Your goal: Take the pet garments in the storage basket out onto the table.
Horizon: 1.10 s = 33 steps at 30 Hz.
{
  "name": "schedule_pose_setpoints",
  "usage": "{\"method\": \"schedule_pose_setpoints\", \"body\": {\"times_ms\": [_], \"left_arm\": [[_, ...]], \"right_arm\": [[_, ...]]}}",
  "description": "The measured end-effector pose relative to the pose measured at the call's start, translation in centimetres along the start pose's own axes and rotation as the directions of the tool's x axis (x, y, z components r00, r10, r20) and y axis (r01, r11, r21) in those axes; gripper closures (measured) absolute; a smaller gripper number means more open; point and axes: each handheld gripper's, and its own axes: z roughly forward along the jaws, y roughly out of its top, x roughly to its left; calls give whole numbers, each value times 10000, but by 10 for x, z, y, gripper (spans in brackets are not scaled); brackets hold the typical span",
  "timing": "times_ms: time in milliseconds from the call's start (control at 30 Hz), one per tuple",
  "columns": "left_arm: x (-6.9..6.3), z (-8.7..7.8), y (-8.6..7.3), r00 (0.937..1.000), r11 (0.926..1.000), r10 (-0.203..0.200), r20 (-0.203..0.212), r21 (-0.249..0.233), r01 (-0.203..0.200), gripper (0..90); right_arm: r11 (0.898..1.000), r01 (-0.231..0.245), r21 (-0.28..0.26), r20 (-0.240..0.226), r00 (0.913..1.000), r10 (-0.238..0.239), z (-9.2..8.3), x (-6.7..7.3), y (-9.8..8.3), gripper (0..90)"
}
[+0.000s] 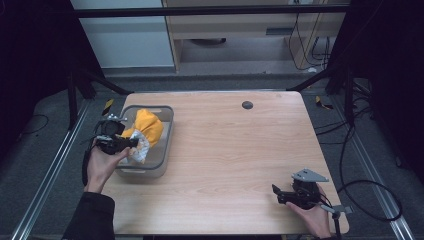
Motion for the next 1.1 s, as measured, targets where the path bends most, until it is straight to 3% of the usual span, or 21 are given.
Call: {"method": "schedule_pose_setpoints", "body": {"times_ms": [667, 1100], "left_arm": [[-20, -17, 9, 9975, 9979, 587, 397, -279, -577, 817], [-40, -26, 15, 9898, 9924, 1194, 778, -377, -1167, 816]], "right_arm": [[10000, -45, -2, -9, 10000, 45, 0, 0, 0, 128], [10000, -36, -58, 11, 10000, 36, -1, 0, 0, 128]]}}
